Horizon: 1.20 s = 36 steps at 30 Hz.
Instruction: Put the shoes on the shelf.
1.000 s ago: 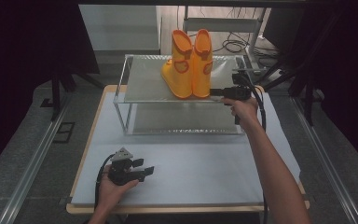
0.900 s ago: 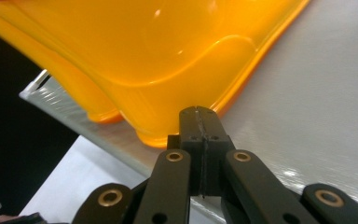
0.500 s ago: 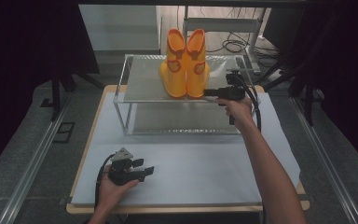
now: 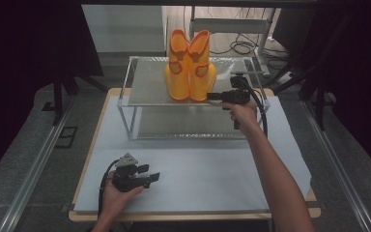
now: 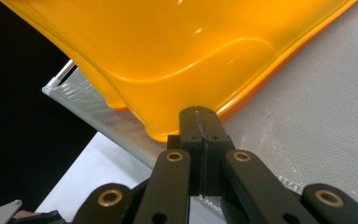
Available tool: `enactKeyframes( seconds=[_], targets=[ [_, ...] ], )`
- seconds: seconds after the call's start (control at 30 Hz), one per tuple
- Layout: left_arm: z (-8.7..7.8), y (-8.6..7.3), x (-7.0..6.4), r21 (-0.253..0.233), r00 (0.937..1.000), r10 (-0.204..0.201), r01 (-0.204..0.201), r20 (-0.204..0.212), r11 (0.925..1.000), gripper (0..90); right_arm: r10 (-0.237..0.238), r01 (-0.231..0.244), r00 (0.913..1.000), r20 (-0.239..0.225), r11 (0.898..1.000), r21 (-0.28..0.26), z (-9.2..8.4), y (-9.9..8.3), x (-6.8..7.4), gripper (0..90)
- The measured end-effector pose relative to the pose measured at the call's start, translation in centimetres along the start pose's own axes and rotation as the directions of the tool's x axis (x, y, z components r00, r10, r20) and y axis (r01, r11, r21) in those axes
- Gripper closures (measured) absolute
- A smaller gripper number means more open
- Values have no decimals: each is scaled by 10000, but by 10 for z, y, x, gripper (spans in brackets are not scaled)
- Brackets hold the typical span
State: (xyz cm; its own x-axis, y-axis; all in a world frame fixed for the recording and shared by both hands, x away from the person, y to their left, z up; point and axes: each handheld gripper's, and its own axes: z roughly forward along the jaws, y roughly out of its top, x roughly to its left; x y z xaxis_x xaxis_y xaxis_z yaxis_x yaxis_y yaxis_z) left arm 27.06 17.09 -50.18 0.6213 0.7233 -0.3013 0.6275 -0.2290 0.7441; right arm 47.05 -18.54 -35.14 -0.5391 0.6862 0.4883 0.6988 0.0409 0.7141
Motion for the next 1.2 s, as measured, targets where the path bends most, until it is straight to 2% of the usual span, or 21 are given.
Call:
enactKeyframes(
  seconds=[0.2, 0.6, 0.93, 0.97, 1.03, 1.07, 1.1, 1.2],
  targets=[
    [0, 0, 0, -23, 10000, -49, 49, 20, 10000, 389, 76, -77, 9999, -142, 10000, -25, -2, -2, -4, 898],
    [-2, 0, 1, -127, 9999, -158, 157, -48, 9998, 390, -32, 31, 10000, -39, 9996, -289, -12, -4, -6, 897],
    [-2, 0, -3, -98, 10000, -18, 18, 7, 10000, 388, -497, 475, 9986, -169, 9925, -1129, -48, -18, -6, 830],
    [-2, -1, -3, -83, 10000, -4, 4, 4, 10000, 389, -534, 493, 9982, -266, 9897, -1345, -57, -24, -7, 806],
    [-2, -1, -4, -83, 10000, 10, -10, 8, 10000, 389, -537, 486, 9980, -320, 9883, -1442, -61, -28, -7, 798],
    [-2, -1, -4, -87, 10000, 20, -20, 5, 10000, 389, -624, 571, 9977, -280, 9855, -1598, -69, -36, -9, 767],
    [-2, -1, -4, -86, 10000, 17, -17, 0, 10000, 389, -624, 571, 9977, -280, 9855, -1598, -69, -36, -9, 767],
    [-1, -1, -5, -37, 10000, 49, -49, -17, 10000, 389, -786, 751, 9968, -135, 9821, -1726, -84, -54, -13, 736]
  ],
)
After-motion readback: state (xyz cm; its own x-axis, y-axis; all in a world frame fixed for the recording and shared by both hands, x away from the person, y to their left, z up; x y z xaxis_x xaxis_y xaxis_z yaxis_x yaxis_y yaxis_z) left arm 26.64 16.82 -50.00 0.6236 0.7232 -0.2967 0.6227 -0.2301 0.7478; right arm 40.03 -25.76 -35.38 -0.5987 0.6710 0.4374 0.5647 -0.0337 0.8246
